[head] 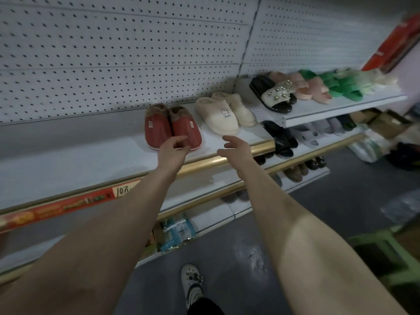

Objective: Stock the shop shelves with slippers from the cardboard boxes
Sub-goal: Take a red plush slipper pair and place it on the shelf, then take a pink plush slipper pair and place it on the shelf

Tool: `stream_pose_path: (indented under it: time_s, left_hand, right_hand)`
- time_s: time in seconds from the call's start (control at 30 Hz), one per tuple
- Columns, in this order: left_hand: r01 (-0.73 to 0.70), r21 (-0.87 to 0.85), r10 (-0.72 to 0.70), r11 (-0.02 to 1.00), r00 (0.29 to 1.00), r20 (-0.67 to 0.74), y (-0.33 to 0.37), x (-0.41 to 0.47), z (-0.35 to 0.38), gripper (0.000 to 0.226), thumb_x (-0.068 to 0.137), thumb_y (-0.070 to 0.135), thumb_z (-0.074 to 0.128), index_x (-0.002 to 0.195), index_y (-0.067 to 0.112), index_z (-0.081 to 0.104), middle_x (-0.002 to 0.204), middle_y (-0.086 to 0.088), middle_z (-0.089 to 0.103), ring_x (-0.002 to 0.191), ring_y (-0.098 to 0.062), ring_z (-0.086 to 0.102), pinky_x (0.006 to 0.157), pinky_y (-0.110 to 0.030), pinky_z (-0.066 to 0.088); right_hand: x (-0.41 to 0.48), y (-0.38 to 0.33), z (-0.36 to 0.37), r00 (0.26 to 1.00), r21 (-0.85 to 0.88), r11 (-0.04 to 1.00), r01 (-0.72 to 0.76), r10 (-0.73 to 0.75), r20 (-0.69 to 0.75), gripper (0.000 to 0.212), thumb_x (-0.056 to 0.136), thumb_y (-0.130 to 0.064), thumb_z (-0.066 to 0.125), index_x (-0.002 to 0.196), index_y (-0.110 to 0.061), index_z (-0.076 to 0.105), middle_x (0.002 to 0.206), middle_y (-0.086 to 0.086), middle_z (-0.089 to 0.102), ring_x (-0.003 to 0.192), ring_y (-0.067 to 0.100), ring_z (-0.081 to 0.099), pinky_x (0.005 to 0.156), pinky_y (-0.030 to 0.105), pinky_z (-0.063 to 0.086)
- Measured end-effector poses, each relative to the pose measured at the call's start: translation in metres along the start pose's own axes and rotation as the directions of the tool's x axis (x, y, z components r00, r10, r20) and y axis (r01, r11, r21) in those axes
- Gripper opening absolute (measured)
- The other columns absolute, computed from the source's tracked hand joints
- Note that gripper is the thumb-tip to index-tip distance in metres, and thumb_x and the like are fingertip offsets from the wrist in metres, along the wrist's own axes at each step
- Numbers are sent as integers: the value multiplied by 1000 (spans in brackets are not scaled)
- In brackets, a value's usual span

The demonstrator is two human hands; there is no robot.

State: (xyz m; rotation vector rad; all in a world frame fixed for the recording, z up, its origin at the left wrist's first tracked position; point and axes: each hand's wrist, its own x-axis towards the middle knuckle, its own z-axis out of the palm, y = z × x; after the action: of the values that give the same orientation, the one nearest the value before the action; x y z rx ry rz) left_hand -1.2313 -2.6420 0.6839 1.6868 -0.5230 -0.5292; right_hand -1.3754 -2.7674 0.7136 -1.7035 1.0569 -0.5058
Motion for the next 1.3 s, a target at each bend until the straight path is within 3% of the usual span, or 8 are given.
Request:
stream_pose_path:
  time_s: [0.23, 0.43, 0.53, 0.63, 0.73, 0.97, 1.13, 1.3]
  left_hand:
    - [-57, 15, 52, 998, 973, 225, 18, -51, 62, 30, 85, 15, 66, 114, 26, 67, 101, 7, 65, 98, -16, 64, 95, -42, 53]
    - [-84, 34, 64, 996, 923, 380, 35, -88, 137, 27, 85, 12, 64, 106, 28, 67, 96, 5, 67, 91, -18, 65, 92, -41, 54]
    - [-108, 50, 72, 993, 879, 471, 40, -105, 189, 31, 87, 13, 64, 117, 23, 66, 105, 1, 67, 97, -19, 65, 92, -37, 54]
    - [-98, 52, 55, 994, 840, 540, 46, -126, 248, 31, 88, 15, 63, 118, 21, 65, 104, -1, 68, 91, -18, 65, 87, -36, 55]
    - [-98, 47, 51, 994, 802, 595, 55, -153, 312, 29, 89, 11, 63, 117, 16, 66, 103, -3, 69, 87, -16, 64, 79, -31, 53]
    - [-110, -26, 96, 994, 700, 707, 75, -212, 463, 23, 87, 11, 65, 107, 23, 66, 101, -4, 68, 87, -18, 62, 81, -34, 52]
    - [-115, -58, 119, 992, 641, 759, 89, -247, 549, 24, 89, 6, 64, 113, 11, 65, 87, 2, 61, 70, -8, 53, 68, -23, 46]
    - [-148, -73, 145, 986, 561, 815, 90, -260, 627, 19, 89, 12, 65, 102, 26, 65, 94, 3, 66, 78, -9, 58, 74, -27, 49]
  right_hand:
    - [-57, 36, -63, 990, -4, 999, -34, 33, -138, 52, 83, -24, 76, 131, -26, 59, 116, -2, 63, 103, 18, 63, 88, 33, 55]
    - [-93, 74, -139, 968, 34, 995, -95, 100, -229, 51, 85, -16, 73, 133, -19, 57, 115, 2, 62, 100, 16, 64, 65, 13, 46]
    - [-107, 99, -183, 941, 54, 991, -122, 133, -311, 38, 84, -8, 72, 120, -18, 62, 93, -6, 63, 86, 9, 64, 66, 12, 47]
    - [-119, 126, -233, 908, 73, 982, -174, 188, -374, 35, 84, -10, 73, 117, -20, 64, 86, -12, 58, 83, 8, 60, 78, 23, 50]
    - [-130, 158, -287, 860, 94, 967, -238, 255, -443, 43, 83, -14, 75, 124, -20, 65, 102, 0, 63, 98, 20, 64, 92, 37, 54]
    - [-167, 222, -417, 789, 99, 957, -274, 282, -545, 46, 85, -9, 73, 129, -17, 63, 110, 2, 64, 101, 16, 62, 86, 26, 49]
    - [-180, 253, -492, 728, 144, 938, -316, 337, -597, 41, 87, -8, 71, 126, -17, 64, 112, 5, 62, 100, 19, 62, 82, 27, 48]
    - [-178, 284, -551, 662, 204, 917, -342, 389, -640, 40, 87, -9, 70, 126, -20, 64, 110, 2, 63, 102, 18, 62, 93, 34, 53]
